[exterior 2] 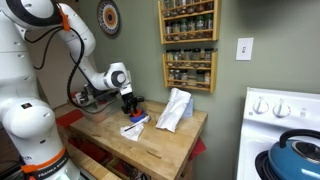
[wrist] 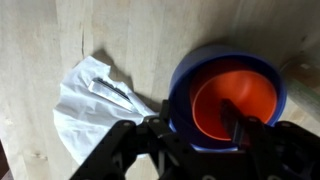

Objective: Flip the orange bowl anticlockwise twice to position it upright and then pick it up and put it in the blue bowl

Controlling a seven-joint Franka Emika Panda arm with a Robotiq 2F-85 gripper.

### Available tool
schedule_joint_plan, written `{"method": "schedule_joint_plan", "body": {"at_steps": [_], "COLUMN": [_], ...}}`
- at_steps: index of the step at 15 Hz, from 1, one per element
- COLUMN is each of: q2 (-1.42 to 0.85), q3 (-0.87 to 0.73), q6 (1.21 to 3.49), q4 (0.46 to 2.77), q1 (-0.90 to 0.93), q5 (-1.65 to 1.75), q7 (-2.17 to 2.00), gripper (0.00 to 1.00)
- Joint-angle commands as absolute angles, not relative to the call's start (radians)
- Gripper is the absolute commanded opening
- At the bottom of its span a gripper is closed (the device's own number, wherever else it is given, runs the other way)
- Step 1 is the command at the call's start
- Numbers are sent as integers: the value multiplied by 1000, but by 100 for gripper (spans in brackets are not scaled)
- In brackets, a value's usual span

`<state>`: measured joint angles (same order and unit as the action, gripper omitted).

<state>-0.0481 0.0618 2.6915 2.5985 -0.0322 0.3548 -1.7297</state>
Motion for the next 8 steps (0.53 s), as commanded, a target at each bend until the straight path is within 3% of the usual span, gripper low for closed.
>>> {"method": "schedule_joint_plan", "body": {"at_steps": [1, 3, 4, 5, 8], "q2": [-70, -74, -76, -75, -63], "q3": [37, 35, 33, 32, 29], "q6": [2707, 2707, 2707, 2707, 2699], "q4": [2614, 2616, 2617, 2620, 2623], "q1": [-4, 1, 3, 6, 12], "q5": [278, 247, 235, 226, 213], "q7": [-1678, -1659, -1651, -1648, -1644], "gripper": [35, 23, 24, 46, 57]}}
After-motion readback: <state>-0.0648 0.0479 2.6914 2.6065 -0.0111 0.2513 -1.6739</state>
